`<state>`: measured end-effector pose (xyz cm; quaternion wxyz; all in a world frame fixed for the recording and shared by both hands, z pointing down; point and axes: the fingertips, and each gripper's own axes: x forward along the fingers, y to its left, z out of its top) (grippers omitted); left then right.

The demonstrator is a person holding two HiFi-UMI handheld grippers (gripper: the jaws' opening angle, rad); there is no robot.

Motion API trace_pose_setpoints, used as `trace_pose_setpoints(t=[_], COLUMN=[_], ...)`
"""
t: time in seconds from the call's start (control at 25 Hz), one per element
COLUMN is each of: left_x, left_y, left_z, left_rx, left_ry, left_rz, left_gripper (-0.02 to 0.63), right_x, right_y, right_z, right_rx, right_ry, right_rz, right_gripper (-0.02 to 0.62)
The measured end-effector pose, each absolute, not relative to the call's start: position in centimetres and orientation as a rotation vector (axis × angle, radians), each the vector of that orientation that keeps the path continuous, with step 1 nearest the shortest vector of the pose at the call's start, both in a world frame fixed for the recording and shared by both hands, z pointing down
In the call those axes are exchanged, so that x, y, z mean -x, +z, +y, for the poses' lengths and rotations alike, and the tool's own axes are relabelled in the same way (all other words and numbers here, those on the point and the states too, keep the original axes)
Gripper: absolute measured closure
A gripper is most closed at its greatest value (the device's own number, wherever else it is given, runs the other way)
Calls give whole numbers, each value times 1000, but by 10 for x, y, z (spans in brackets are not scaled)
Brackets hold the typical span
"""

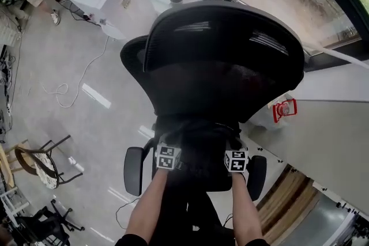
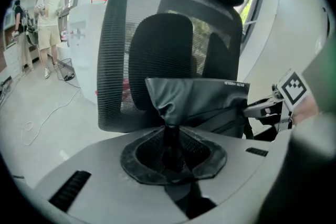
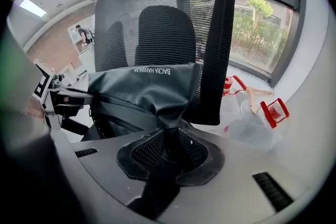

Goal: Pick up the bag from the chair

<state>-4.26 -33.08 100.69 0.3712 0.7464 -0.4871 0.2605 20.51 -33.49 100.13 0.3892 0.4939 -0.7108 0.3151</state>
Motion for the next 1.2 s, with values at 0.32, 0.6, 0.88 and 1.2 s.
trace_pose_setpoints(t=[0.32, 0.6, 0.88, 1.2], left_x=[66, 70, 69, 63], left_y=[949, 860, 764, 680], left_z=[-297, -232, -148, -94], left_rx=[-1937, -1993, -2027, -2093], left_ry=[648, 606, 509, 429], left_rz=[-1307, -1330, -1464, -1516], left_gripper=[543, 548, 548, 549], right_x=[-181, -176, -173, -177], right_y=[954, 878, 791, 705], right_z=[-301, -252, -190, -141], right_rx=[-1249, -1228, -1197, -1190], right_ry=[820, 798, 706, 619], right_rz=[-1871, -1968, -2108, -2201], right_gripper=[535, 537, 538, 540])
